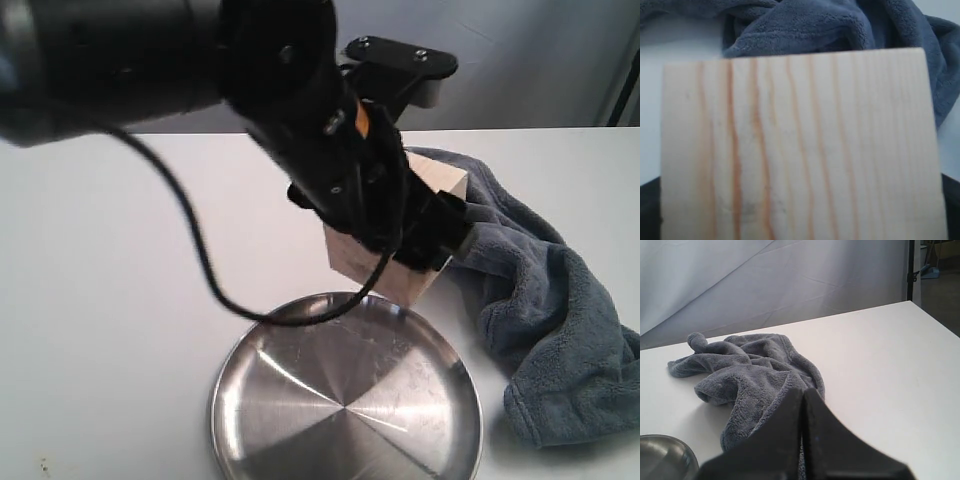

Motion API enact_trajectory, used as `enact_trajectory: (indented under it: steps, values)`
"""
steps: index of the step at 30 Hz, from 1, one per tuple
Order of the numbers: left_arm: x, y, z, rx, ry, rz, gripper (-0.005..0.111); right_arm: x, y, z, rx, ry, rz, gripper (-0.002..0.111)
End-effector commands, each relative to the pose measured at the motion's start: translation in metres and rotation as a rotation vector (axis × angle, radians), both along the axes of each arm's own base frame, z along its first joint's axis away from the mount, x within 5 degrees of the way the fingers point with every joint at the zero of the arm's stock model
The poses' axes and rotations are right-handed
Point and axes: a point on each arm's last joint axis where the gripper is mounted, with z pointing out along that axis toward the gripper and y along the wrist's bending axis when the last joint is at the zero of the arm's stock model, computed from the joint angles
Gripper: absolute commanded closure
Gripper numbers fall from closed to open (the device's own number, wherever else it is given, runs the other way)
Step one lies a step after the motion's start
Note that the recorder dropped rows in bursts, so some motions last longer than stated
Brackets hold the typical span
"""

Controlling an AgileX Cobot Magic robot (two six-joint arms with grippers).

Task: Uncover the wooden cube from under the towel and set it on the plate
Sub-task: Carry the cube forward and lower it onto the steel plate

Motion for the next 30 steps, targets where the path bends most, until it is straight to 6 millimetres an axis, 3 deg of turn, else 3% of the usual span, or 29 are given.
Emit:
enact_trajectory:
  steps: [1, 5, 12, 22, 30]
  values:
    - [-0.023, 0.025, -0.005, -0.049, -0.007, 0.003, 0.107, 0.000, 0.000, -0.002, 0.009, 0.006, 0.005, 0.105]
    - [-0.038, 0.032, -0.029, 0.004, -0.014, -0.077, 0.107, 0.000, 0.000, -0.002, 0.009, 0.006, 0.005, 0.105]
    - [-0.066, 0.019, -0.062, -0.070, -0.117, -0.179, 0.107, 0.000, 0.000, -0.002, 0.009, 0.006, 0.005, 0.105]
    - [-0.078, 0.039, -0.101, -0.034, -0.117, -0.183, 0.107, 0.000, 0.000, -0.002, 0.009, 0.006, 0.005, 0.105]
    - [-0.076, 0.039, -0.132, -0.030, -0.124, -0.175, 0.107, 0.000, 0.000, -0.002, 0.009, 0.006, 0.005, 0.105]
